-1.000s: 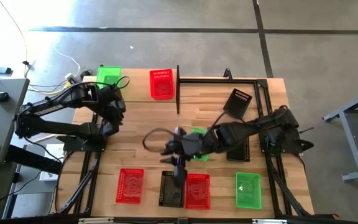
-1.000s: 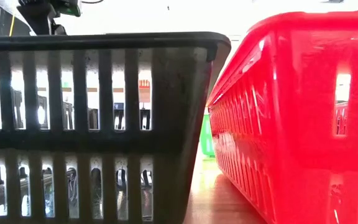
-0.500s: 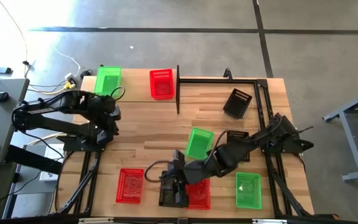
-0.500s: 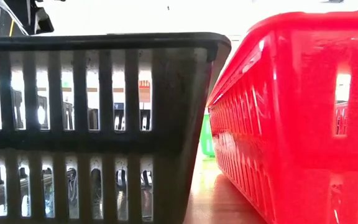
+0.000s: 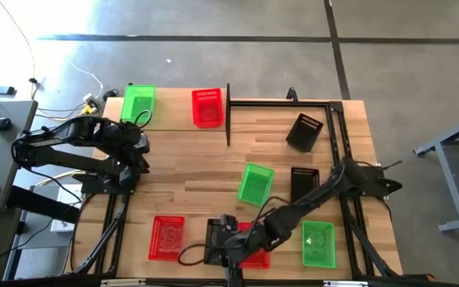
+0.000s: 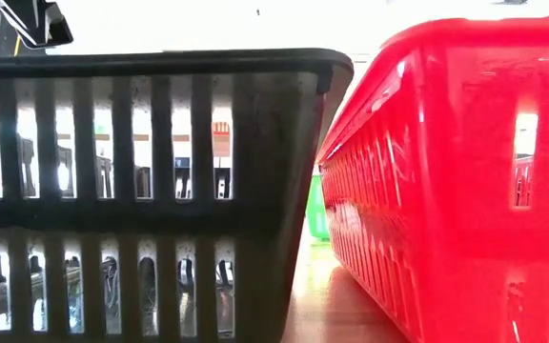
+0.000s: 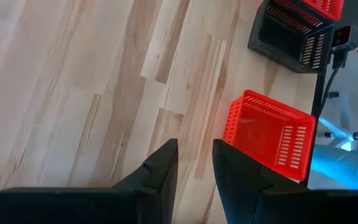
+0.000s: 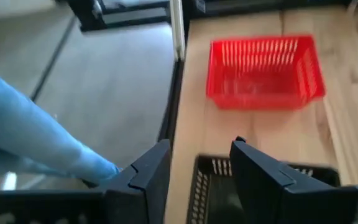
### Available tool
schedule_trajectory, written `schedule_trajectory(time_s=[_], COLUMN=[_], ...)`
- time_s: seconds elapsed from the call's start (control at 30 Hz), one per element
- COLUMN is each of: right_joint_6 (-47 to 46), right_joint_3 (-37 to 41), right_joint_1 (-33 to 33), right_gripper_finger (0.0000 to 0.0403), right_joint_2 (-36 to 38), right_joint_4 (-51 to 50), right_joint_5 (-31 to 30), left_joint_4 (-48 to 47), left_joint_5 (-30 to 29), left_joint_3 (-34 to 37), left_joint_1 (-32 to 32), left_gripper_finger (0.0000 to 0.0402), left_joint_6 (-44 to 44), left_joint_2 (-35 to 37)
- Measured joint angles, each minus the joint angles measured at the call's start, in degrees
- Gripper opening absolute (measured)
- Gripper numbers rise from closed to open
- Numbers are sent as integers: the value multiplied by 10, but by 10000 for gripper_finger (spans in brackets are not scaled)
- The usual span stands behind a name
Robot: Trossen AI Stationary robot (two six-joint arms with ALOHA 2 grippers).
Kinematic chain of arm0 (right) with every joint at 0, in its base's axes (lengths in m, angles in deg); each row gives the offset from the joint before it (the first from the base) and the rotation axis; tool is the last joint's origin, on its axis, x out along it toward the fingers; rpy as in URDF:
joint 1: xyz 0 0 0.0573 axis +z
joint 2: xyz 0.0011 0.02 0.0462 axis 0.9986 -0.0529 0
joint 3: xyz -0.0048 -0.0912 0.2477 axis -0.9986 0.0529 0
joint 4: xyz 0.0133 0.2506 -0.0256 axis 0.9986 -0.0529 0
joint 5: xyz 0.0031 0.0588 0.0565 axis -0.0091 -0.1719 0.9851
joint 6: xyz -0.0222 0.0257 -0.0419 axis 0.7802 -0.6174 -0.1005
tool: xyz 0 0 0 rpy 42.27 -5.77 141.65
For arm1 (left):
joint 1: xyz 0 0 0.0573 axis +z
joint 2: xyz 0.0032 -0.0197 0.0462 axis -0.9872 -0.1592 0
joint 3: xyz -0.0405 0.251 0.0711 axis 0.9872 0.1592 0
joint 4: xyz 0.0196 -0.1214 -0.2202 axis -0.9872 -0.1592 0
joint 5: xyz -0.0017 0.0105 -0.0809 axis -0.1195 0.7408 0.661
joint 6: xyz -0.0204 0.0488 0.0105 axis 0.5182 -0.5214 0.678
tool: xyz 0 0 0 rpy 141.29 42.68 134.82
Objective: Stack baskets on shelf by color
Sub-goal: Put the bottom center black bin on the shelf
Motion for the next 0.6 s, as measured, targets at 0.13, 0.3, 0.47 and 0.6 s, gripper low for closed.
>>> schedule_trajectory(time_s=[0.13, 0.3, 0.47, 0.6], right_joint_6=[6, 4, 0, -1], right_joint_3=[0, 0, 0, 0], right_joint_1=[5, 12, 21, 27], right_gripper_finger=[150, 149, 149, 149], right_joint_2=[-25, -58, -81, -92], right_joint_4=[2, 0, 0, -4], right_joint_5=[16, 37, 38, 30], left_joint_4=[0, 0, 0, 0], left_joint_5=[0, 0, 0, 0], left_joint_3=[0, 0, 0, 0], left_joint_1=[0, 0, 0, 0], left_gripper_finger=[90, 90, 90, 90], left_joint_6=[0, 0, 0, 0], left_joint_2=[0, 0, 0, 0])
